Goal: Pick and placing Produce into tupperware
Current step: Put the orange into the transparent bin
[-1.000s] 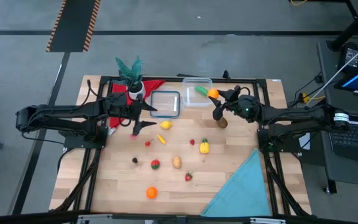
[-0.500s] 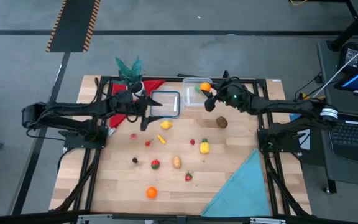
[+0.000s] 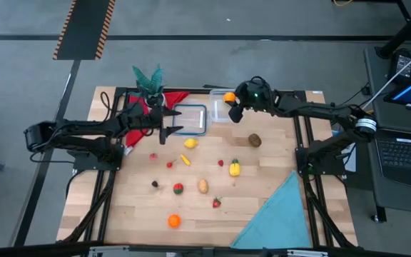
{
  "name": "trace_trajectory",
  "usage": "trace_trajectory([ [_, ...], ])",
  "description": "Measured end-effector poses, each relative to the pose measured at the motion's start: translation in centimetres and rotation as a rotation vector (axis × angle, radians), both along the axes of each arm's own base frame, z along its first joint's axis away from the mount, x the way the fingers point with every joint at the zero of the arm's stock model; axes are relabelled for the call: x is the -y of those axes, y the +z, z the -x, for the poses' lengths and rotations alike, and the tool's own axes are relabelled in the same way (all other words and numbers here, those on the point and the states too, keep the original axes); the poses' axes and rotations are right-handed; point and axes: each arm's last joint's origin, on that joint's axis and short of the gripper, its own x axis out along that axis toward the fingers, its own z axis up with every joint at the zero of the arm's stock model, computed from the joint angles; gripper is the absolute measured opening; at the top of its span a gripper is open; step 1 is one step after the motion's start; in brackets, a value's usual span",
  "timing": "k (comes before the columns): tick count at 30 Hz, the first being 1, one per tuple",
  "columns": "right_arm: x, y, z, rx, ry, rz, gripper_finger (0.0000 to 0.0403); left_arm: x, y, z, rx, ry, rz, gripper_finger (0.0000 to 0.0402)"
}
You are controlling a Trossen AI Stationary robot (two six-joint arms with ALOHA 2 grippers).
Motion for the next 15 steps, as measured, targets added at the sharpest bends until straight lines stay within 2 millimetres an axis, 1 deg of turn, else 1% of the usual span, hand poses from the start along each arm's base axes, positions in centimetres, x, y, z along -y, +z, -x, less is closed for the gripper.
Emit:
trace_trajectory([
  [4,0.7,0.5,-0.3,-0.067,0.008,-0.031,0.0192,-0.2,-0.6,0.4,-0.001,0.02,0.017,0.0289],
  [8,1.1,0.8,-0.3,-0.133,0.018,-0.141,0.0192,-0.3,-0.6,0.5,-0.002,0.027,0.017,0.0289],
  [11,1.1,0.7,-0.3,-0.212,0.011,-0.194,0.0192,-0.3,-0.6,0.5,-0.002,0.027,0.018,0.0289],
  [15,1.4,0.6,-0.8,-0.263,0.012,-0.221,0.0192,-0.3,-0.7,0.5,-0.003,0.027,0.016,0.0289],
])
